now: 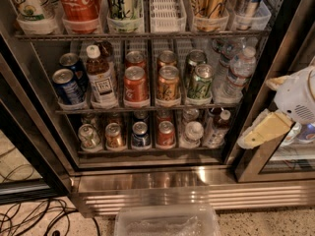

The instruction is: Pick water bottle from middle shelf of fridge

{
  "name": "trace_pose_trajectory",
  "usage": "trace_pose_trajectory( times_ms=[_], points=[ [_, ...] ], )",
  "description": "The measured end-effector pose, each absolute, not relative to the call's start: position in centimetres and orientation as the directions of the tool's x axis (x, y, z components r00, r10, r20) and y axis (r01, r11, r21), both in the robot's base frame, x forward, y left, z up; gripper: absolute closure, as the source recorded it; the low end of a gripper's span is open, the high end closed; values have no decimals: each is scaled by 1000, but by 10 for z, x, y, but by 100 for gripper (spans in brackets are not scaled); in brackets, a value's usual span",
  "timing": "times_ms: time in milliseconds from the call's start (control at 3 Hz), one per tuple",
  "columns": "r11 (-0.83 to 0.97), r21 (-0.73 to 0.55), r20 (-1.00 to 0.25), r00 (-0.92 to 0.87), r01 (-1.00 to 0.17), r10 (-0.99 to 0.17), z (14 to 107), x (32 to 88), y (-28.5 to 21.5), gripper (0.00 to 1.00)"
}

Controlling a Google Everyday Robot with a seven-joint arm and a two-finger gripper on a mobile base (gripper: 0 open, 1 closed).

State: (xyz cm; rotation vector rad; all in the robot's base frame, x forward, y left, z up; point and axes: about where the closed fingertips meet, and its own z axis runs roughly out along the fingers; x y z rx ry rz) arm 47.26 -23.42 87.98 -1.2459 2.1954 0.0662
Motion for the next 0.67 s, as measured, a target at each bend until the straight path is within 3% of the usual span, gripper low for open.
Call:
trace_pose_trajectory(
  times_ms=[667],
  points=[
    [729,-200,-657,-462,-655,-595,887,470,-242,0]
  ],
)
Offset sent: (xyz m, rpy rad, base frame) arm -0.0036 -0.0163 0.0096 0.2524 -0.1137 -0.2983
